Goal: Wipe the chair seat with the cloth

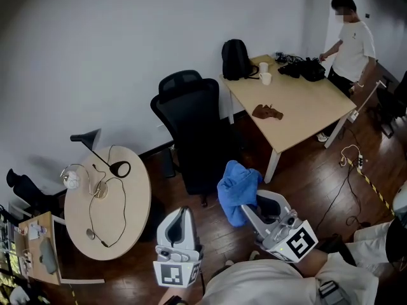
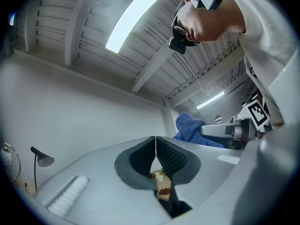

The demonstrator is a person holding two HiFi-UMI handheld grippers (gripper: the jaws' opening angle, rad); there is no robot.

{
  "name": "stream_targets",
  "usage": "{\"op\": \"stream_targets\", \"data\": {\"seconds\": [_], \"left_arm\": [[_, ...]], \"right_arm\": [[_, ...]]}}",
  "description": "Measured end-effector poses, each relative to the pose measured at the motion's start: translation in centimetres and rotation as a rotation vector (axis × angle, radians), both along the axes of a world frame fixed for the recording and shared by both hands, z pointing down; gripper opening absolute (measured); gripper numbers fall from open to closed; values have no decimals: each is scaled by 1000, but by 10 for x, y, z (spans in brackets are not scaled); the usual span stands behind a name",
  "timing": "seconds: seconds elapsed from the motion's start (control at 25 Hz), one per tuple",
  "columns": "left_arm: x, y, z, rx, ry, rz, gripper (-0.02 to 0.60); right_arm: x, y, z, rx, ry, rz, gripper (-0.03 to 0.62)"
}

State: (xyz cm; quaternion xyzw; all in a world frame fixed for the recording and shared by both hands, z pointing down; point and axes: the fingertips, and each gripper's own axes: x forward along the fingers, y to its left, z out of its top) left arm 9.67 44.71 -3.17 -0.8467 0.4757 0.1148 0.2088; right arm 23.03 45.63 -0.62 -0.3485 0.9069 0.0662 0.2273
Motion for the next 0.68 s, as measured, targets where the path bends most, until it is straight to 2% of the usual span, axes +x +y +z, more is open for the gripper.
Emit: {"op": "stream_targets", "data": {"seconds": [0.12,0.24,0.28,0.4,0.56,0.68], "left_arm": [[-12,4,-15,2,-3,2,60],[-19,3,-24,-7,-4,-21,60],[-21,5,-25,-13,-3,-23,60],[-28,14,-27,-20,6,-17,60],[-28,13,-21,-54,18,11,60],[-25,9,-14,-95,13,42,60]], "right_arm": [[-15,4,5,-65,29,-33,71],[-13,4,-32,36,-46,-15,71],[-15,6,-34,30,-50,-15,71],[-26,18,-11,-63,30,-28,71],[-25,21,-32,15,-16,-4,71],[-25,20,-35,28,-18,1,71]]}}
